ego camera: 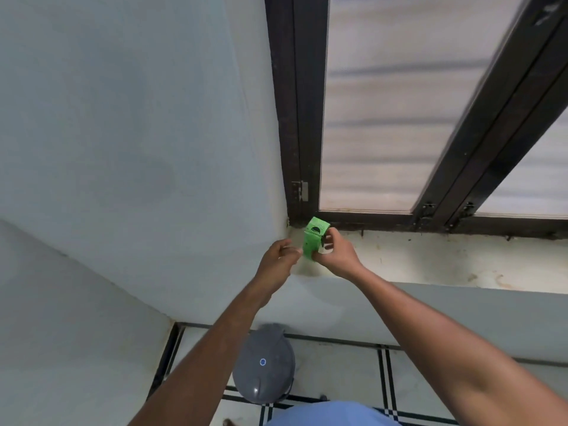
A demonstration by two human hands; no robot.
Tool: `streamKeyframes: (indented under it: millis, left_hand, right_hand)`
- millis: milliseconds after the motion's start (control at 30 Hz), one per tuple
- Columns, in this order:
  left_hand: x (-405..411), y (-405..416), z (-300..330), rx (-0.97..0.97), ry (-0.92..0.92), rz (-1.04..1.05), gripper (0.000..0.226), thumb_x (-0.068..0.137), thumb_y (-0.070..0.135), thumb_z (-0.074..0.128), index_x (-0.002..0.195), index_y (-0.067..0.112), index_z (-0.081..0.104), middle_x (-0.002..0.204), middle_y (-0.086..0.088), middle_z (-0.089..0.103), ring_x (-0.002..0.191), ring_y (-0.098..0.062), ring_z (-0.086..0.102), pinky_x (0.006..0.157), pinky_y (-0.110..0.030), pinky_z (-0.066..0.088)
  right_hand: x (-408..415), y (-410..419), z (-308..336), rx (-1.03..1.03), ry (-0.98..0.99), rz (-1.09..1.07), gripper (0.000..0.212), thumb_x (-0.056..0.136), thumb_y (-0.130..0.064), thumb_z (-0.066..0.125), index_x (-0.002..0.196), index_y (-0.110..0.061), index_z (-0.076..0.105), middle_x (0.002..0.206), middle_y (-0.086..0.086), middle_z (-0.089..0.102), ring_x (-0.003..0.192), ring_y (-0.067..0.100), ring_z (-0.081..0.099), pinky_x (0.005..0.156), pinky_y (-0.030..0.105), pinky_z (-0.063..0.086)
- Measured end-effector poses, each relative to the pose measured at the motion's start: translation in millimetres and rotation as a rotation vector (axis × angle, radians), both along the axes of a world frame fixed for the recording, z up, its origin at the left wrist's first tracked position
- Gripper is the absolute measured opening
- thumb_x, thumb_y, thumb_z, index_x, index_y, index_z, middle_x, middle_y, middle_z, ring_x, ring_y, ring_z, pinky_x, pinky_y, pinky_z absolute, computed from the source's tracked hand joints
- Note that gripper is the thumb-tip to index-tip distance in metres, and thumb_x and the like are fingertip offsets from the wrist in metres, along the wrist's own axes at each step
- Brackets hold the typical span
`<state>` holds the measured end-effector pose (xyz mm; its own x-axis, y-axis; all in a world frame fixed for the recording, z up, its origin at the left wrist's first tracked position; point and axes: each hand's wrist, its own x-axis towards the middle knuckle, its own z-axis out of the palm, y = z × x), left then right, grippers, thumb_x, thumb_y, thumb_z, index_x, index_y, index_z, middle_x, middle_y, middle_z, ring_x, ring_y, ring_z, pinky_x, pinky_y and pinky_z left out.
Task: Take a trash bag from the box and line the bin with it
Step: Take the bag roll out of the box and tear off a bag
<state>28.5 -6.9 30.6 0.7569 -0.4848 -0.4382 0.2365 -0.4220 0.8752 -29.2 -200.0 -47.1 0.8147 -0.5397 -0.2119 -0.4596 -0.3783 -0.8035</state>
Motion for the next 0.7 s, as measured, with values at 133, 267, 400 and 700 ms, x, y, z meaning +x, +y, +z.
streamKeyframes:
  millis: [133,267,400,700]
  left_hand:
    - [-2,-23,7,0.034,-0.049,-0.090,0.063,0.105,0.040,0.068,0.162,0.034,0.041,0.147,0.003,0.059,0.134,-0.023,0.061,0.115,-0.050,0.053]
    - [-9,-44,12,0.064,-0.201,-0.155,0.050,0.106,0.034,0.067,0.154,0.032,0.054,0.144,0.001,0.063,0.126,-0.019,0.061,0.108,-0.041,0.056]
    - [-13,-55,16,0.082,-0.273,-0.117,0.043,0.104,0.031,0.071,0.145,0.024,0.063,0.133,0.003,0.066,0.116,-0.016,0.062,0.093,-0.031,0.054]
    - [10,-66,30,-0.209,0.000,-0.168,0.054,0.103,-0.003,0.058,0.145,0.030,0.067,0.146,0.002,0.062,0.120,-0.017,0.066,0.078,-0.024,0.057]
  right_hand:
    - [-4,-4,4,0.009,-0.067,0.024,0.064,0.086,-0.035,0.092,0.141,-0.029,0.061,0.130,-0.003,0.076,0.112,0.017,0.074,0.097,0.045,0.064]
    - [-7,-7,12,-0.021,-0.073,0.055,0.063,0.093,-0.025,0.089,0.148,-0.025,0.060,0.137,0.001,0.075,0.118,0.024,0.073,0.099,0.045,0.064]
    - [-8,-14,12,-0.036,-0.030,0.059,0.066,0.097,-0.019,0.085,0.155,-0.024,0.054,0.143,0.002,0.071,0.116,0.026,0.075,0.099,0.045,0.065]
    - [-7,-27,5,-0.150,0.002,0.138,0.051,0.096,-0.011,0.077,0.141,-0.029,0.062,0.134,0.001,0.073,0.090,0.021,0.065,0.087,0.039,0.059]
